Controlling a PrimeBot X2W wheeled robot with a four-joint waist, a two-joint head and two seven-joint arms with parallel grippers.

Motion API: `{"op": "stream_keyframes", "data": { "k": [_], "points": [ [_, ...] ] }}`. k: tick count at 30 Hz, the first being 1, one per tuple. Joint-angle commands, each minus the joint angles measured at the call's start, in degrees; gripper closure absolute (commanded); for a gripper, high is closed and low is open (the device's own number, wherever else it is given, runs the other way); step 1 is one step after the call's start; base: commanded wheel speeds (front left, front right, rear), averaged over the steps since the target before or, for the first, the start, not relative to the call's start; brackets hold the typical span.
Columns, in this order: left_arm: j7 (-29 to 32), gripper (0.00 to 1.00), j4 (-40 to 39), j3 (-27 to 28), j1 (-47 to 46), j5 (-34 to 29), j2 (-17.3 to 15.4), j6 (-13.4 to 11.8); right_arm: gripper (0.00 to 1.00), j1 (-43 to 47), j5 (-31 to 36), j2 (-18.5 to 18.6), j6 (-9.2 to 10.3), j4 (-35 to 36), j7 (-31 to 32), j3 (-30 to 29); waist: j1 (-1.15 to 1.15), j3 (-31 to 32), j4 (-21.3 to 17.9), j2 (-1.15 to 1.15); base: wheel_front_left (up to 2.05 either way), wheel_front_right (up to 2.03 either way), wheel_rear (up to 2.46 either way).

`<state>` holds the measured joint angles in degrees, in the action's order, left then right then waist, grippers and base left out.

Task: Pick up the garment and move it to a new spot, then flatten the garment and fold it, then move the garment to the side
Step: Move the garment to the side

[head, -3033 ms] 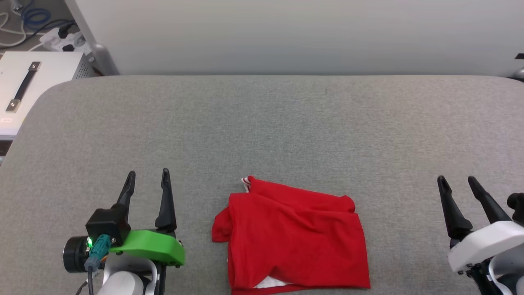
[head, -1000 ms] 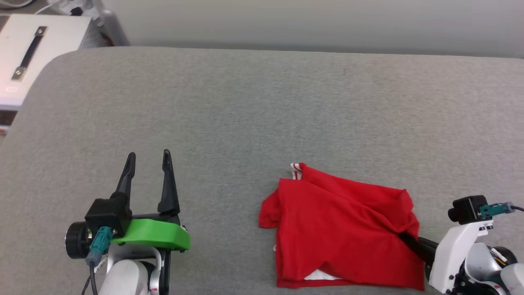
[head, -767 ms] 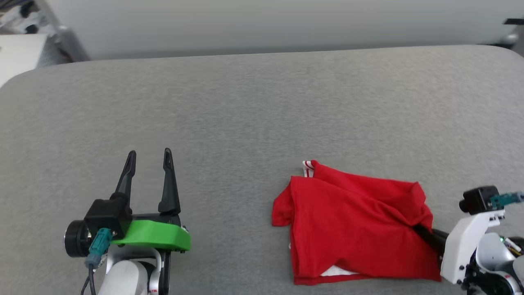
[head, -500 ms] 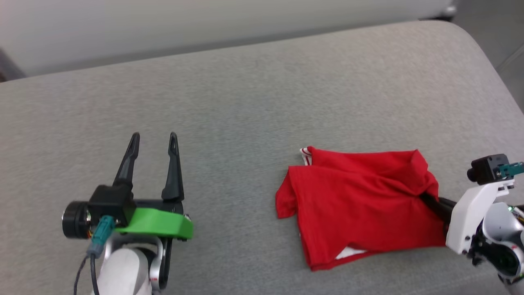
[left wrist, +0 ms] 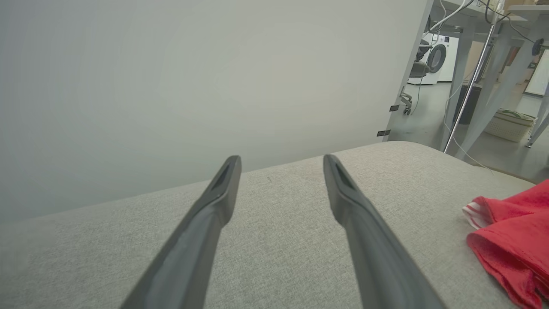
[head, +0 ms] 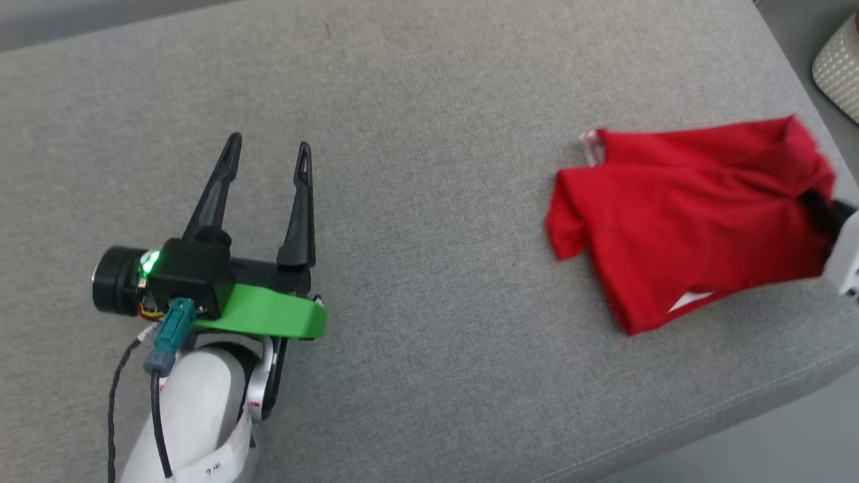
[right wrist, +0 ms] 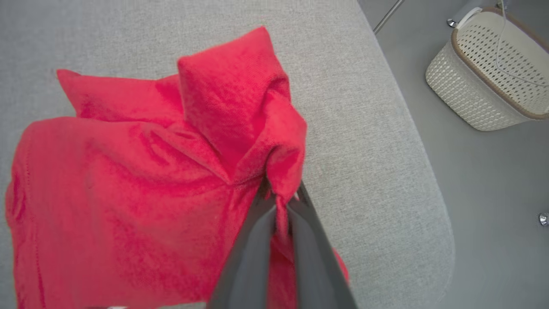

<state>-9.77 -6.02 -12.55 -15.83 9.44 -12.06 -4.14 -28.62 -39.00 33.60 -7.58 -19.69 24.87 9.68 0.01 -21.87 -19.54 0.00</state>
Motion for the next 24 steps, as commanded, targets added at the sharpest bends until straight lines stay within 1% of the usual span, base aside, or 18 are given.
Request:
{"op": "stream_keyframes", "data": {
  "k": [1, 7, 15, 19, 24],
  "points": [
    [0.3, 0.0, -0.6, 0.0, -1.6, -0.7, -0.6, 0.4, 1.0, -2.0, 0.9, 0.6, 0.09, -1.1, -0.8, -0.9, -0.01, -5.4, -1.6, 0.0, 0.0, 0.0, 0.0],
    [1.7, 0.0, -3.8, -1.0, -4.4, -2.5, -1.6, 0.4, 1.0, -8.4, 4.7, 2.5, 0.09, -6.7, -3.0, -4.4, -0.01, -10.0, -0.5, 0.0, 0.0, 0.0, 0.0],
    [3.7, 0.0, -8.6, -2.7, -7.9, -4.6, -2.1, 0.6, 1.0, -14.7, 8.8, 5.3, 0.09, -13.7, -5.9, -9.9, -0.01, -14.6, 2.2, 0.0, 0.0, 0.0, 0.0],
    [4.0, 0.0, -9.8, -3.5, -9.3, -5.2, -2.0, 0.6, 1.0, -17.2, 11.3, 5.3, 0.09, -16.6, -7.8, -12.6, -0.01, -16.6, 3.4, 0.0, 0.0, 0.0, 0.0],
    [3.7, 0.0, -9.8, -4.3, -10.6, -5.3, -1.7, 0.7, 1.0, -19.0, 15.5, 3.1, 0.09, -21.9, -9.0, -15.6, -0.01, -18.6, 4.7, 0.0, 0.0, 0.0, 0.0]
  ]
}}
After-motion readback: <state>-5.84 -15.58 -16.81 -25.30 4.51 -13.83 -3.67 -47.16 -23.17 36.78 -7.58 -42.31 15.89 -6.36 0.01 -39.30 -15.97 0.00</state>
